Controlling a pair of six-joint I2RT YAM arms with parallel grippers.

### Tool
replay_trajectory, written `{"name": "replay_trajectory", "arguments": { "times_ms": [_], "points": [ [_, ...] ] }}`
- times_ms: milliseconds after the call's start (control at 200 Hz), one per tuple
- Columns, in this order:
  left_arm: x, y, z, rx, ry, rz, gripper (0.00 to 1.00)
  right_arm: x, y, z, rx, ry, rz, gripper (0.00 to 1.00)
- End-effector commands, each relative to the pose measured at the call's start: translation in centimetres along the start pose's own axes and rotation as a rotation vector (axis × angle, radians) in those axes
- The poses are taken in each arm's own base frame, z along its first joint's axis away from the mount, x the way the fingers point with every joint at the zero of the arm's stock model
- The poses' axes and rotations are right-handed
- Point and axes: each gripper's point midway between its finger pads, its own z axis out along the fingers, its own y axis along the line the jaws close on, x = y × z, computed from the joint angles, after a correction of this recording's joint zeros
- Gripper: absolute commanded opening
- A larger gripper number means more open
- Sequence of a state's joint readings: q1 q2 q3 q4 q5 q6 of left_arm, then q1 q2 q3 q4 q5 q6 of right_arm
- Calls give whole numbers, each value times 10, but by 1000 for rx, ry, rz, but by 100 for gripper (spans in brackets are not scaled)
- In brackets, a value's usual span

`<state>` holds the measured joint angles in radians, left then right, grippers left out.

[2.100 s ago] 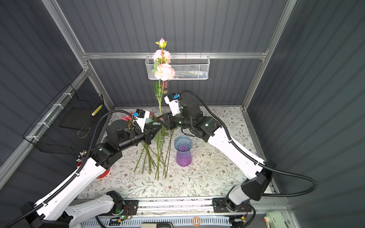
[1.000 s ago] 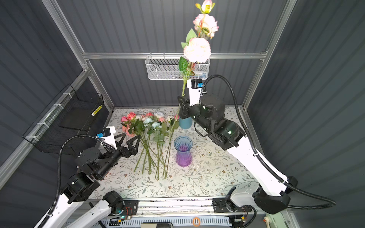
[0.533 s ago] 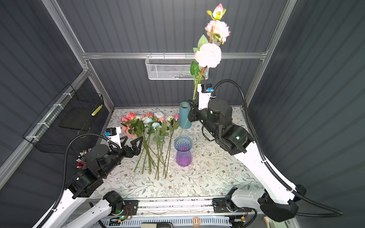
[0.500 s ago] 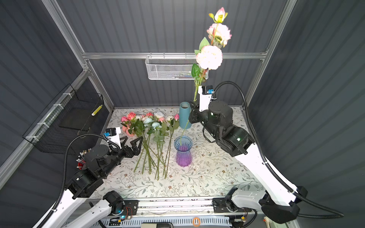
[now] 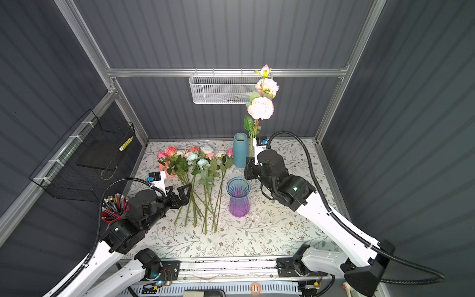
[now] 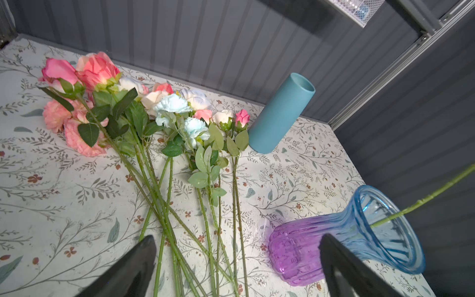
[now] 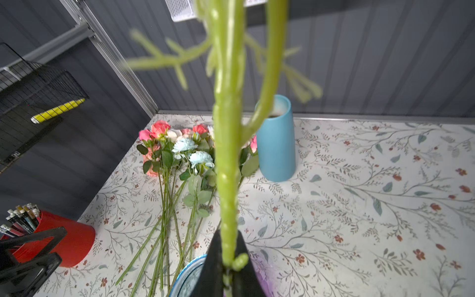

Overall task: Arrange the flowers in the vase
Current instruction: 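Lower the carnation stem into the purple-blue glass vase with right gripper, release, then move left gripper back over the flower stems while right gripper draws back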

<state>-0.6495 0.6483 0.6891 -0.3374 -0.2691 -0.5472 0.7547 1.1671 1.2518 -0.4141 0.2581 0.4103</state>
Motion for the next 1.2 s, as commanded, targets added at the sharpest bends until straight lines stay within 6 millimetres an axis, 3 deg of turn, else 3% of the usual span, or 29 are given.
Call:
{"name": "replay_trajectory", "arguments": {
  "times_ms": [0,75,130,435,455,795,875,950,1096,1196],
  "points": [
    [1,-3,4,12,-7,-47,100,16,11,10,-59,54,65,10],
    [1,-3,6,7,-2,-48,100,26,16,16,-93,74,83,15],
    [2,-2,7,2,5,-46,100,35,20,18,-123,93,96,24],
    [10,6,11,-49,41,-38,99,45,19,7,-155,93,99,37],
    [10,8,12,-63,41,-43,99,38,20,-2,-168,70,102,38],
    [16,36,34,-323,146,-19,98,27,8,-39,-165,6,121,43],
    [13,38,40,-362,159,10,93,21,3,-47,-150,-19,123,44],
    [13,38,48,-381,181,37,88,28,-6,-49,-112,-4,118,46],
    [29,38,71,-368,285,29,83,38,-19,-45,-54,-2,120,51],
    [42,40,94,-344,374,1,65,41,-22,-44,-36,8,111,53]
  ]
}}
